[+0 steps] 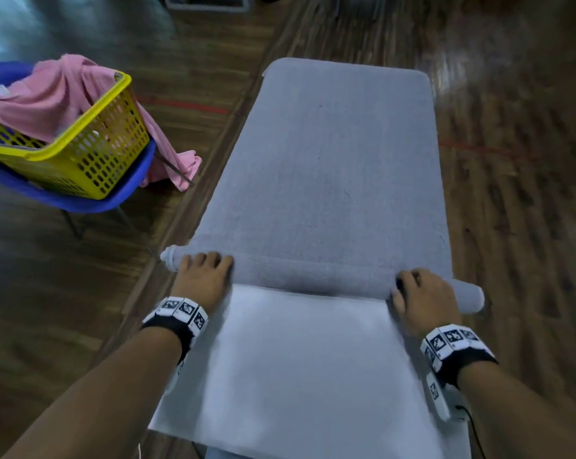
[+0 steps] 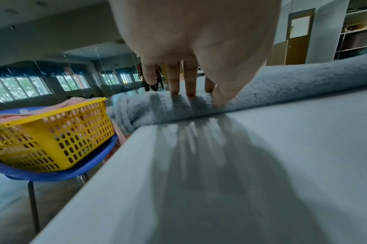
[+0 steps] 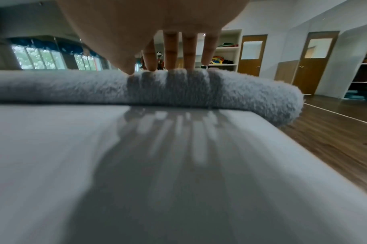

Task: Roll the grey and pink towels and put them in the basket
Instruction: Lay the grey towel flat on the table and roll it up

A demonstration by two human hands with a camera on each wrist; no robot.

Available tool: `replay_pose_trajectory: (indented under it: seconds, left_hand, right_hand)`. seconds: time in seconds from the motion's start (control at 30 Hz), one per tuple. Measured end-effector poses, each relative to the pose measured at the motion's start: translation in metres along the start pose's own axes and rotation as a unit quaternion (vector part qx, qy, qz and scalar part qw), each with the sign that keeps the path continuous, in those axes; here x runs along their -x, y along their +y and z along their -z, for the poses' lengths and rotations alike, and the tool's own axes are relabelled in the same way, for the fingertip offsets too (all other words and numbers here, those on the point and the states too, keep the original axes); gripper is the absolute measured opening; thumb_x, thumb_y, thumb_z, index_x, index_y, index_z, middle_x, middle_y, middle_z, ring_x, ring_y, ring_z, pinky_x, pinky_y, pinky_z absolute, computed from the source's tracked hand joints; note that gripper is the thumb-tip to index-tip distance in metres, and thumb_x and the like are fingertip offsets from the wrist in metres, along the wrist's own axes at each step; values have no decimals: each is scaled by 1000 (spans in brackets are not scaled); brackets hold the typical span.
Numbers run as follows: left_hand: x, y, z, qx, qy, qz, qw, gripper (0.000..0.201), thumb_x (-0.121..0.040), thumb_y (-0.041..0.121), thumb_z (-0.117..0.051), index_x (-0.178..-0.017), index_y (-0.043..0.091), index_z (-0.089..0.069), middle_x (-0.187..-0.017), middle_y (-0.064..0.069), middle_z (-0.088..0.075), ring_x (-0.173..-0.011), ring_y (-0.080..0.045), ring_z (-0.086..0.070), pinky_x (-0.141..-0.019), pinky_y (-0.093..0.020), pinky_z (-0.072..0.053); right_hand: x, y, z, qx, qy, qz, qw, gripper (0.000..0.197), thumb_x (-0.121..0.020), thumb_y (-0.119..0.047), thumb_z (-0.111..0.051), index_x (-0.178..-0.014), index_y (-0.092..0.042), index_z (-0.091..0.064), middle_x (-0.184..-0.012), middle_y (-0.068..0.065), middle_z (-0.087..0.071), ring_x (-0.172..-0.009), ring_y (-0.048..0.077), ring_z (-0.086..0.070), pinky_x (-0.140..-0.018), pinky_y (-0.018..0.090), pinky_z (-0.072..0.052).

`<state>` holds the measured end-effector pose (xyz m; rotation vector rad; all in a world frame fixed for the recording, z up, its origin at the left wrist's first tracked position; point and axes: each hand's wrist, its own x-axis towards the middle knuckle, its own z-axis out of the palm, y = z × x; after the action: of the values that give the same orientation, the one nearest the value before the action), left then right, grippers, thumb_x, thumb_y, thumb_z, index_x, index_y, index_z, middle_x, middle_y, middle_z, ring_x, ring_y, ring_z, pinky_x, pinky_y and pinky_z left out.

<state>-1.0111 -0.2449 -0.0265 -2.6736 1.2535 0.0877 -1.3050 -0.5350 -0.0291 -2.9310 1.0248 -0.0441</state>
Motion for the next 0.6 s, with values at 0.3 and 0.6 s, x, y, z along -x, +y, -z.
replay_pose_trajectory:
  seconds: [0.3, 0.6]
  left_hand:
    - [-18, -2, -6, 48, -83, 39, 995, 40, -98, 25, -39, -138, 28, -41, -146, -1, -43, -133, -28, -36, -109, -50, -26]
    - [-46, -21, 24, 3, -138, 5, 990, 20, -89, 40, -43, -99, 31, -58, -106, -2, -67, -114, -24, -49, -101, -45, -29]
  right_hand:
    - [-17, 13, -6, 8, -145, 13, 989, 36, -96, -28, -42, -132, -23, -45, -129, 5, -54, -111, 27, -55, -95, 40, -38]
    - [-30, 9, 10, -21, -256, -34, 966, 22, -95, -32, -37, -105, -19, -52, -104, 12, -66, -91, 30, -61, -74, 35, -45]
